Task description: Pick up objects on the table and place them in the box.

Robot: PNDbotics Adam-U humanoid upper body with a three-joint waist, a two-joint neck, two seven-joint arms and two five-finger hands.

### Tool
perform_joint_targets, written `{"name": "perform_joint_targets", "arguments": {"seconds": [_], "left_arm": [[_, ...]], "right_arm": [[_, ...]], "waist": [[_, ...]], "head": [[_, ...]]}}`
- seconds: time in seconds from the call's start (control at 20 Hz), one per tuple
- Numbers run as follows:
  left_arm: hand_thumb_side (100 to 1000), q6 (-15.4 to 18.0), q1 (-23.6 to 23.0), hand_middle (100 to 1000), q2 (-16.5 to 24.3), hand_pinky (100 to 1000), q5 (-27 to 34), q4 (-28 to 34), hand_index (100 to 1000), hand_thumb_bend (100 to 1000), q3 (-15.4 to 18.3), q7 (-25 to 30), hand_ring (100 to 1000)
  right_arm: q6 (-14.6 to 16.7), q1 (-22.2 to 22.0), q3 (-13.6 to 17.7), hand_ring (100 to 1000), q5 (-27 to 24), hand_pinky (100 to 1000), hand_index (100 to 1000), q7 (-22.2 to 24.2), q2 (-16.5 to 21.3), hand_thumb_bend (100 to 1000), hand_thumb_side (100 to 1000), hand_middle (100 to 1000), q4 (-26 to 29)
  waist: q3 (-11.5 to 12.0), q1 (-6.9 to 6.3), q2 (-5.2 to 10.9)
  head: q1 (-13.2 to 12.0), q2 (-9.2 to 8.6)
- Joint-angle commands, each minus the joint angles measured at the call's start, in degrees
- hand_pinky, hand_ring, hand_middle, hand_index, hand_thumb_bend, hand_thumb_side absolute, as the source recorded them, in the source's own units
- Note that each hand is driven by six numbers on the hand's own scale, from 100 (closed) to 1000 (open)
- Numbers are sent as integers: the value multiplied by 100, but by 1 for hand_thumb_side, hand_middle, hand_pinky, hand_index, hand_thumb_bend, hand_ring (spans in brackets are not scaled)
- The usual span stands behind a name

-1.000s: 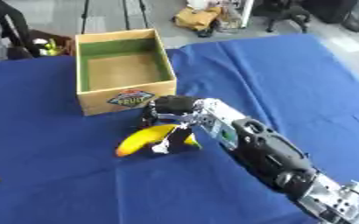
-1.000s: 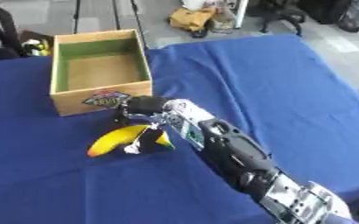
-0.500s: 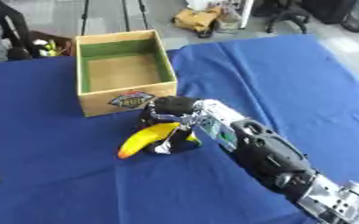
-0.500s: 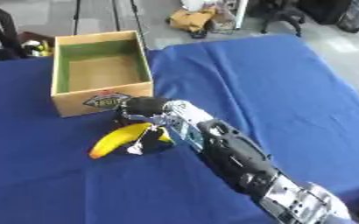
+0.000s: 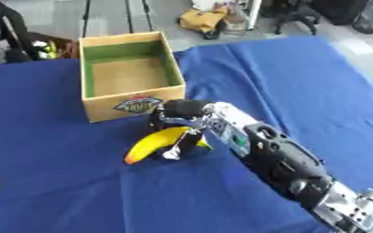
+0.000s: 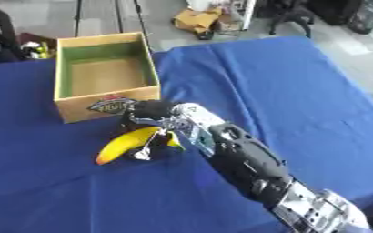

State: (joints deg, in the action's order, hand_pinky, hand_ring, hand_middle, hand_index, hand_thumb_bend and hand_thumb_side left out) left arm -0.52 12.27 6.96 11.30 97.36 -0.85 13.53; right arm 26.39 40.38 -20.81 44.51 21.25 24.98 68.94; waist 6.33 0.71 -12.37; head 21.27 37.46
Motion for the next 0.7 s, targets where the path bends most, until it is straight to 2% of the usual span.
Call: {"name": "perform_joint_targets", "arguments": {"seconds": [0.05, 0.4, 0.7], "left_arm": [[1000, -5, 53, 558, 31, 599, 20, 118, 575, 204, 5, -16, 751], [1000, -1, 54, 558, 39, 599, 24, 118, 575, 204, 5, -17, 751], [1000, 2, 81, 558, 57, 598, 30, 127, 575, 204, -21, 3, 751]], "right_arm": [[-94, 87, 107, 491, -176, 533, 610, 42, 316, 153, 298, 477, 305], [-279, 113, 224, 491, -443, 532, 608, 39, 551, 153, 268, 476, 564], [-489, 239, 496, 489, -677, 528, 604, -145, 1002, 162, 231, 474, 737]], "waist": [[-9, -4, 120], [-20, -5, 130], [71, 21, 122]], "head": [[-13, 2], [-5, -7], [15, -62]]}}
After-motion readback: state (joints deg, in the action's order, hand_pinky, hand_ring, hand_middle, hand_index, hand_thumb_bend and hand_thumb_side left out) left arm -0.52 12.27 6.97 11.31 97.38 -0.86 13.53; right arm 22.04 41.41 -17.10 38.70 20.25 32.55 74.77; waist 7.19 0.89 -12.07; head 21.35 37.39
